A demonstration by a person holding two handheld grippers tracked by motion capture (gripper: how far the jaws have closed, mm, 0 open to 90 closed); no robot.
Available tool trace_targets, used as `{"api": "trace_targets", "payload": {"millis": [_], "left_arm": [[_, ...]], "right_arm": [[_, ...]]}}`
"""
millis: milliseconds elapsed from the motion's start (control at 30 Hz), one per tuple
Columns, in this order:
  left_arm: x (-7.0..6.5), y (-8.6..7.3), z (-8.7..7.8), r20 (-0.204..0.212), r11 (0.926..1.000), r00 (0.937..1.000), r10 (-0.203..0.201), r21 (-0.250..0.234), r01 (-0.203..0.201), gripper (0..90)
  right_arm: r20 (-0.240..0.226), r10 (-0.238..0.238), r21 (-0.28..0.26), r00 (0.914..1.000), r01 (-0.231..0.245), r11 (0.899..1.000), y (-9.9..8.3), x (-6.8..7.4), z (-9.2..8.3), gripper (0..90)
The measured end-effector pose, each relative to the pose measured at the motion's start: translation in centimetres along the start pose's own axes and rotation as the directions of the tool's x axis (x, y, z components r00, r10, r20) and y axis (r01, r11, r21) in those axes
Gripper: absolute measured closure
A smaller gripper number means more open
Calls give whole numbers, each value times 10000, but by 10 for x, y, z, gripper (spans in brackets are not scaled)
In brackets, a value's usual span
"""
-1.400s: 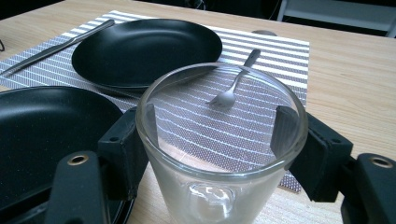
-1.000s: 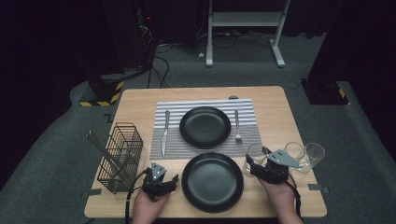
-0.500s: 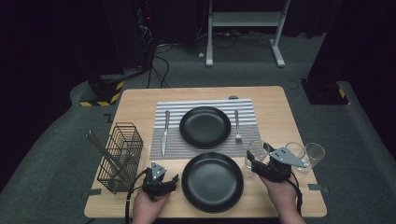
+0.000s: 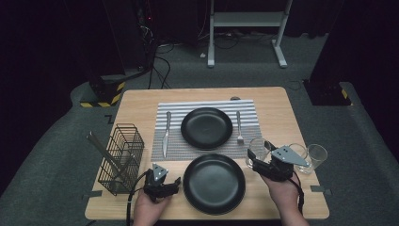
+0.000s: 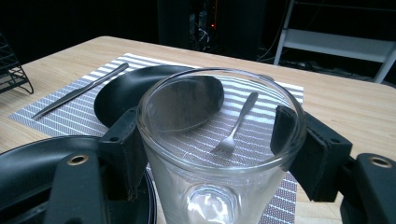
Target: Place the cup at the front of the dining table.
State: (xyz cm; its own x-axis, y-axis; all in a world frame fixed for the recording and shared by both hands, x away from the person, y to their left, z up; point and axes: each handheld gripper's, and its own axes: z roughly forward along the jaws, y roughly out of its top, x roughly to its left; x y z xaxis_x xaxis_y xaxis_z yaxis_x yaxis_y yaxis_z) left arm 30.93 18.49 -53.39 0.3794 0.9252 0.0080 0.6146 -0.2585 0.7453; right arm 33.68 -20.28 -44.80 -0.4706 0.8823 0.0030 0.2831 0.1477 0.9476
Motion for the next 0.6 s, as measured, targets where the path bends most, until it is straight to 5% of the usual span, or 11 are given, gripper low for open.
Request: {"api": "trace_targets", "payload": {"millis": [600], "left_arm": [[-4, 0, 1, 147, 9997, 9997, 206, 150, -208, 112]], "right_arm": [[206, -155, -57, 9997, 156, 9999, 12, 12, -4, 285]]}}
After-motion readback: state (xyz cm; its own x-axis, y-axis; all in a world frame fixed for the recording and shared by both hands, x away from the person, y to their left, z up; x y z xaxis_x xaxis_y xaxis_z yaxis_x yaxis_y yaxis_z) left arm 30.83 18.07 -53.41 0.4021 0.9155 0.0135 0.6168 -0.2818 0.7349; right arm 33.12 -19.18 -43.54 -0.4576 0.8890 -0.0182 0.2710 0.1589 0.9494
